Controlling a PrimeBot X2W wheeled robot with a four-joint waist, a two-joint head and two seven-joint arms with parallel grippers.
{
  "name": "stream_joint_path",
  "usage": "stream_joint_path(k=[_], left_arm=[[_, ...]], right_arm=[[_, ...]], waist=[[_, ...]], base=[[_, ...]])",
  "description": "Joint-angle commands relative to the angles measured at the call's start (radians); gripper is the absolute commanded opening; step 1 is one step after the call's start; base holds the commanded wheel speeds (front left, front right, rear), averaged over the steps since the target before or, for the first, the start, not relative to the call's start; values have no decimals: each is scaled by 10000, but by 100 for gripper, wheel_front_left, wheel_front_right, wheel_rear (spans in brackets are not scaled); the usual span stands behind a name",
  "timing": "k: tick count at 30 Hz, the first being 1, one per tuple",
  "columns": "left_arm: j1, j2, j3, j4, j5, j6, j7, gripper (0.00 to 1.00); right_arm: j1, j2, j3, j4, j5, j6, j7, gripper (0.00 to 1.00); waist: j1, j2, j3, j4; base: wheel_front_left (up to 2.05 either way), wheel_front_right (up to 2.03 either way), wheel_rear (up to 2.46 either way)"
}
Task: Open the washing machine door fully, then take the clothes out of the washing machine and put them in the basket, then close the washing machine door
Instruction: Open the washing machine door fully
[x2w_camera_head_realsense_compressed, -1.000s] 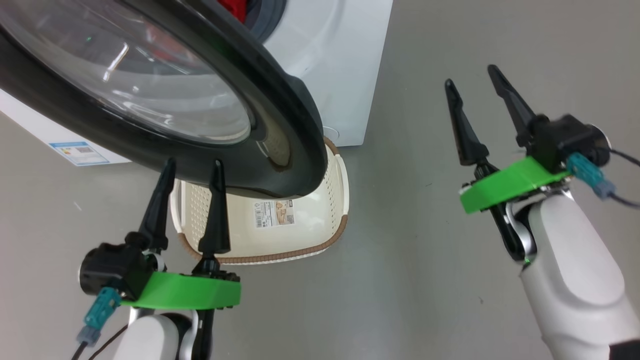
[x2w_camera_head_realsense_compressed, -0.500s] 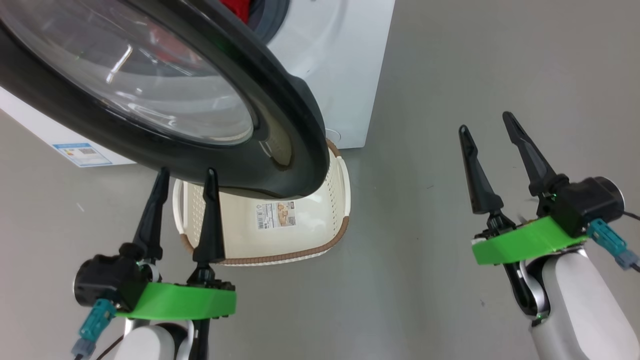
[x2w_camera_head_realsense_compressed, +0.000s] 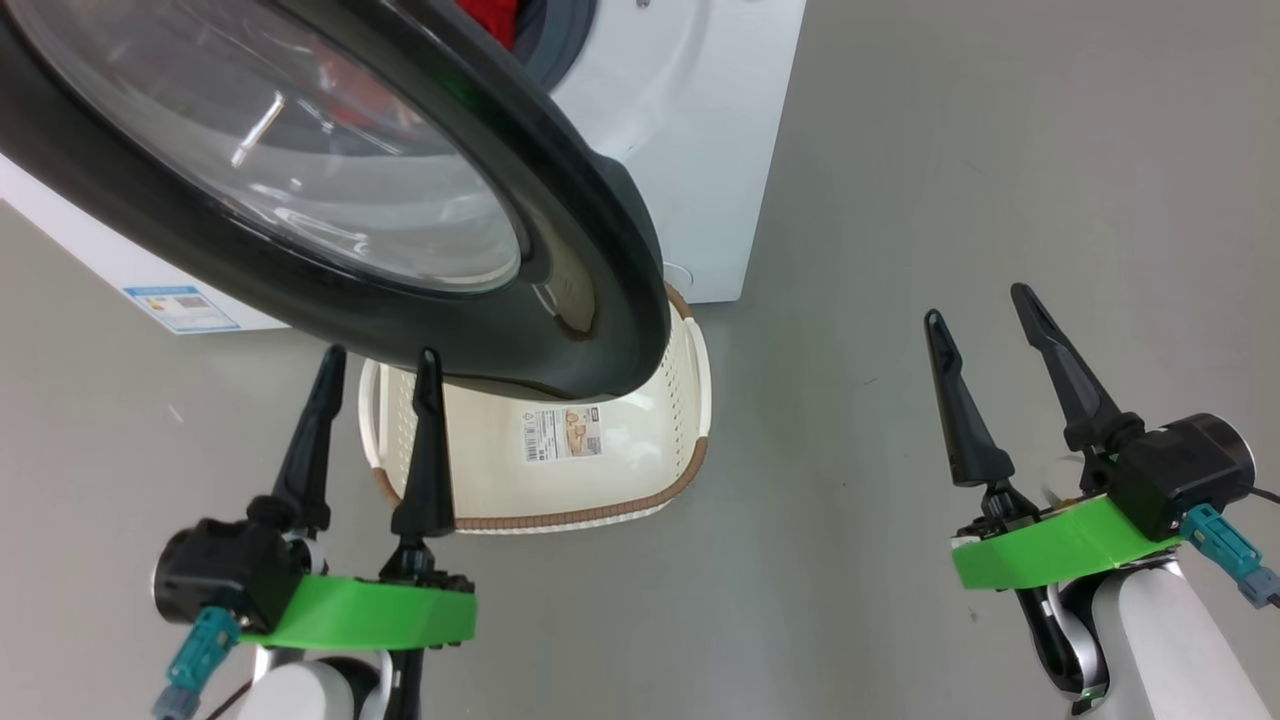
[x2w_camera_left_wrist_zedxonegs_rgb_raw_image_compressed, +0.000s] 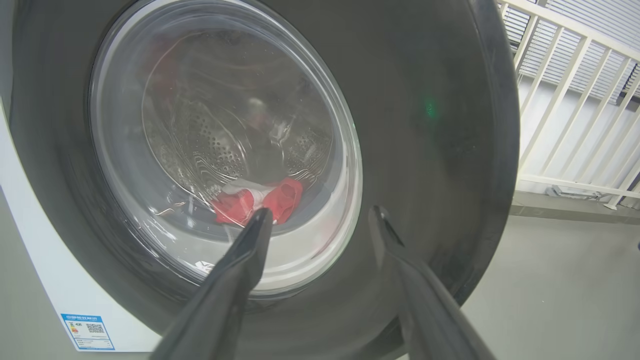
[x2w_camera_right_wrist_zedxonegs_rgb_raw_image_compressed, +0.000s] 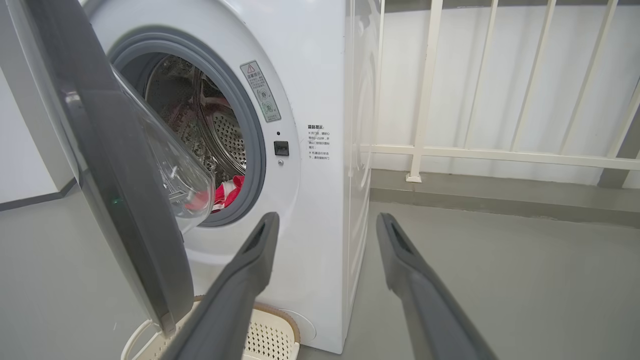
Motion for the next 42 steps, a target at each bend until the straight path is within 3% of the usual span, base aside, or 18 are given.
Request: stream_joint_path(k=[1,11,12,15,18,24,29,34,35,36,41,42], left_arm=[[76,155,287,-233,127,-8,-49,100],[154,154,231,-183,97,-60,-49,100],[150,154,216,-178,101,-60,-49,100],[145,154,189,-165,101,-64,-49,100],[138,154,165,-161,35,-83,-49,100],[60,154,123,-206,-115,-154,-49,100],[-54,154,42,-320,-250,-185,-49,100],[-150,154,-130,-460,-603,-274,-49,100],[-181,154,-170,-484,-611,-290,-49,100],[-317,154,-318,-586,-660,-318,-49,100],[-420,154,-466,-687,-739,-350,-49,100],[-420,154,-466,-687,-739,-350,-49,100]], right_arm=[[81,37,236,-307,48,63,-64,100],[111,37,312,-267,-39,63,-64,100],[91,37,352,-263,-38,63,-64,90],[1,37,525,-188,38,63,-64,0],[-167,37,717,-45,-53,63,-64,0],[-893,37,841,401,1096,63,-64,0],[-1665,37,1121,1323,4144,63,-64,0],[-2911,37,2233,2167,7169,63,528,0],[-3173,37,2325,2257,7936,63,831,0],[-4461,10,2283,2481,10845,63,2774,0],[-5382,-229,2112,2718,12682,63,4815,0],[-5382,-229,2112,2718,12682,63,4815,0]], waist=[[0,0,-24,10],[0,0,-58,83],[0,0,-46,90],[0,0,-16,107],[0,0,3,134],[0,0,138,209],[0,0,226,390],[0,0,389,530],[0,0,429,563],[0,0,609,722],[0,0,760,904],[0,0,760,904]], base=[[0,0,0],[0,0,0],[0,0,0],[0,0,0],[0,0,0],[0,0,0],[0,0,0],[0,0,0],[0,0,0],[0,0,0],[0,0,0],[0,0,0]])
